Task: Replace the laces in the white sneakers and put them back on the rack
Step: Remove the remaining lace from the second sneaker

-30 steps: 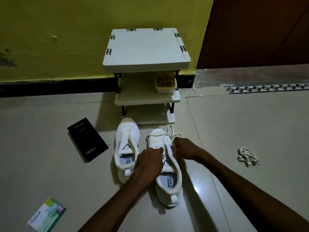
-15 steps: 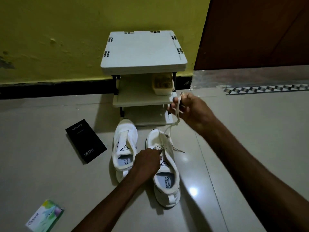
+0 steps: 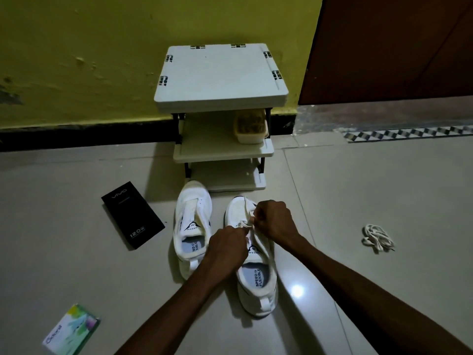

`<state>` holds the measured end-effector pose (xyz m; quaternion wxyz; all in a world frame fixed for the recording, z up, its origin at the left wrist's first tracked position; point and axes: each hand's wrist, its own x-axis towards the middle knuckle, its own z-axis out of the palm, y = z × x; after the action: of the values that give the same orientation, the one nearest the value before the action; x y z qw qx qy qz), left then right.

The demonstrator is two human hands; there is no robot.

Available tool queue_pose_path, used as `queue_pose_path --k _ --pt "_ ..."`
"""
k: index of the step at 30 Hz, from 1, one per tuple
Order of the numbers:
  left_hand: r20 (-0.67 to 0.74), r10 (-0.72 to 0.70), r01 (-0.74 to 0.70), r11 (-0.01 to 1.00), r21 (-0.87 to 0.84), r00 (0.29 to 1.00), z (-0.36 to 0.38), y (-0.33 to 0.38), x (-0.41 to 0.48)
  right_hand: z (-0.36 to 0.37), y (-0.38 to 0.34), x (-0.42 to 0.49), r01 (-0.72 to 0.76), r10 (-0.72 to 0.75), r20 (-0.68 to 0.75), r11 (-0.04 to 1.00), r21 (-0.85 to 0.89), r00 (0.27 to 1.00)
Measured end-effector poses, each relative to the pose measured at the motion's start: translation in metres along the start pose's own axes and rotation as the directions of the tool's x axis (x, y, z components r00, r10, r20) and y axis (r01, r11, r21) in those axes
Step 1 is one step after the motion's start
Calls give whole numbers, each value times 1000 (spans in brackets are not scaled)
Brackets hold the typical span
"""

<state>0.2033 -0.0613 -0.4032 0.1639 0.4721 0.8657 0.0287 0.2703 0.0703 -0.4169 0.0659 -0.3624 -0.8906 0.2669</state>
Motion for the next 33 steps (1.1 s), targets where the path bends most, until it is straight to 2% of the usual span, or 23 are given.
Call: queue_pose_path --k 2,5,8,10,11,12,14,16,17,19,21,25,27,31,33 --pt "-1 6 -6 1000 10 1000 -1 0 -1 -4 -6 2 36 -36 -47 999 1 998" --pt "10 56 -57 997 44 998 0 -1 1 -37 -28 9 97 -19 -248 948 303 968" --pt "22 105 -105 994 12 994 0 -4 3 -101 -67 17 259 25 -427 764 592 904" --pt "16 128 -128 992 -21 992 2 -5 3 -135 -89 17 370 -1 -477 632 681 879" --pt "16 132 -132 991 -33 991 3 -6 2 -139 -93 15 395 -13 -490 611 686 872" --pt "18 128 -128 991 -40 992 3 -6 2 -137 -93 14 391 -19 -495 639 662 869" --pt "16 91 -90 995 -40 996 4 -6 4 -111 -74 18 296 -25 -464 800 522 886" --pt "-2 50 -50 998 -28 999 4 -5 4 -77 -43 21 115 -20 -313 951 288 950" --pt "-11 43 -44 999 -19 999 4 -5 3 -60 -28 20 38 -1 -202 982 184 979" --pt "-25 52 -52 999 -3 998 4 -3 2 -30 -3 11 -33 33 1 998 49 999" --pt "-34 59 -58 998 15 998 5 -4 3 -10 8 1 -41 42 104 999 -9 994" --pt "-37 63 -61 997 35 997 7 -4 6 -3 8 -1 -47 46 36 999 26 998" --pt "-41 67 -65 997 47 997 8 -3 6 0 5 1 -32 32 12 999 -12 999" --pt "-32 63 -61 997 49 998 9 -2 8 2 -3 6 -7 22 113 991 -135 993" --pt "-20 61 -60 997 41 998 9 -3 7 -8 -8 10 -6 16 116 996 -86 993"
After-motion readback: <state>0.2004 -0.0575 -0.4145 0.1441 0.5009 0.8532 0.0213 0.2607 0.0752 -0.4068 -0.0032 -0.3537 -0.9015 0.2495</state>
